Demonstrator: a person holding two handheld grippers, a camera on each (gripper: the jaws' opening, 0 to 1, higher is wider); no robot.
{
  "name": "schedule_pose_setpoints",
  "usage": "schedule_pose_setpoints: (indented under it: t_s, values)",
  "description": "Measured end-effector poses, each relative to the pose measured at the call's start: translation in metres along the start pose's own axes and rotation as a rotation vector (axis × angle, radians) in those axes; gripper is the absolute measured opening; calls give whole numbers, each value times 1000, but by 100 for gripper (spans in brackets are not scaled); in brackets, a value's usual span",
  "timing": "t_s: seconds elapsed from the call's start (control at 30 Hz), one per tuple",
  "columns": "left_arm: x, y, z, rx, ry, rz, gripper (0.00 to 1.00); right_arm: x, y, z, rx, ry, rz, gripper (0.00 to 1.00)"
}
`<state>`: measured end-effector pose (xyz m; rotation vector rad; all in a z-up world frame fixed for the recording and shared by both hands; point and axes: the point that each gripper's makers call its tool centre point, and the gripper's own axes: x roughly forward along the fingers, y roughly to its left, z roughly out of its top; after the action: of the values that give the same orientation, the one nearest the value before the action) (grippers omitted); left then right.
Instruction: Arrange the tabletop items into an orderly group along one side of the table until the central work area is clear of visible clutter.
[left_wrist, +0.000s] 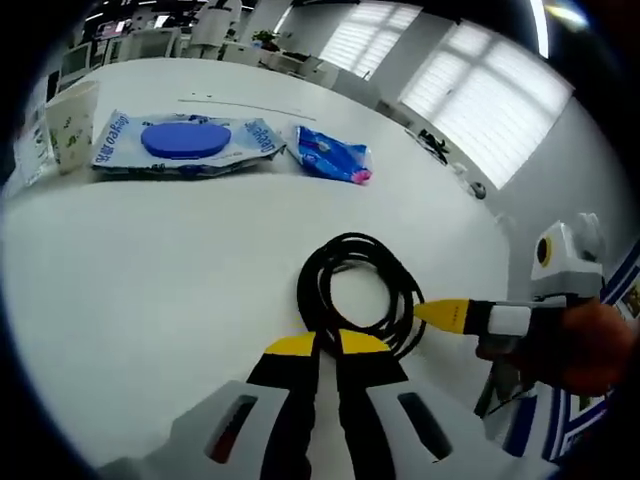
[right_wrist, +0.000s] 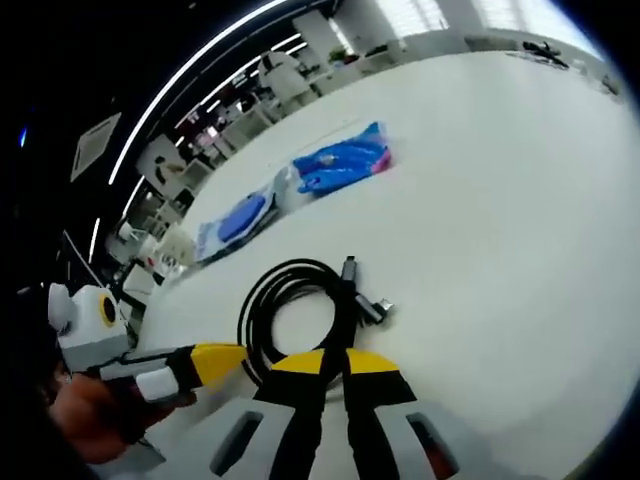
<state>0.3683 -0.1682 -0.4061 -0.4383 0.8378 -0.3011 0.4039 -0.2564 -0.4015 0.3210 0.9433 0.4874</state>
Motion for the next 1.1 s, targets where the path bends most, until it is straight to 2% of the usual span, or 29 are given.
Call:
schedule_pose_setpoints:
  t_s: [0.07,0.23,0.3,0.4,0.87,1.1]
  values:
    - [-4,-2,-5,-16,-1,-4,3,2,1,0,-49,20,11,2]
    - [-12,-8,-20,-40,7,-7,4,9,5,3,-96,38,24,0]
    - [-13,-6,-22,-84,-1,-3,4,12,10,4,-116,47,36,0]
    - [-15,-4,-20,-78,-3,1,4,15,14,3,-177,67,44,0]
    - [-22,3,-8,2,-22,22,6,16,20,2,-184,80,68,2]
    - [-39,10,3,49,-53,65,9,13,20,7,-150,63,69,8]
